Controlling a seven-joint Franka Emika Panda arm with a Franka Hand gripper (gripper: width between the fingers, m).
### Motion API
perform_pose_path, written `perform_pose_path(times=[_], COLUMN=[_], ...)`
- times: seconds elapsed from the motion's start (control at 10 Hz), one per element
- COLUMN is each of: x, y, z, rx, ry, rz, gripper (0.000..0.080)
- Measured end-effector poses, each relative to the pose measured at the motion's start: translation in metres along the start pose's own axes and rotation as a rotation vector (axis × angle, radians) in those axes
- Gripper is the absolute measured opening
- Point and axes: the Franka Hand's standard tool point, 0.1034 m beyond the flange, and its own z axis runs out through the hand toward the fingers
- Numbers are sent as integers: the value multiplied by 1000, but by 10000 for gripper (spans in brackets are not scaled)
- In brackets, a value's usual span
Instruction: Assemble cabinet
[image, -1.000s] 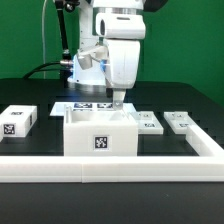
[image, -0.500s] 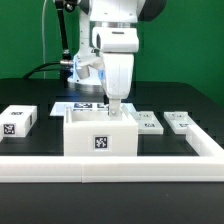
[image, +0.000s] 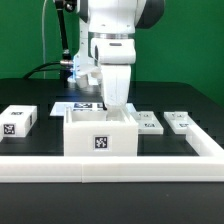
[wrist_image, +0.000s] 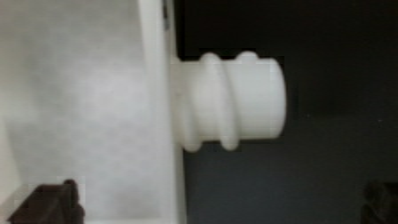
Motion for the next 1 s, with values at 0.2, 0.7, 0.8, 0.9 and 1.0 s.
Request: perform_pose_path(times=[0.2, 0.7, 0.8, 0.9, 1.0], x=[0, 0, 0, 0, 0], y=[0, 0, 0, 0, 0], z=[0, 0, 0, 0, 0], rx=[0, 0, -1, -2, -2], ry=[0, 0, 0, 0, 0], rz=[0, 0, 1, 1, 1], gripper=[600, 135, 34, 34, 34])
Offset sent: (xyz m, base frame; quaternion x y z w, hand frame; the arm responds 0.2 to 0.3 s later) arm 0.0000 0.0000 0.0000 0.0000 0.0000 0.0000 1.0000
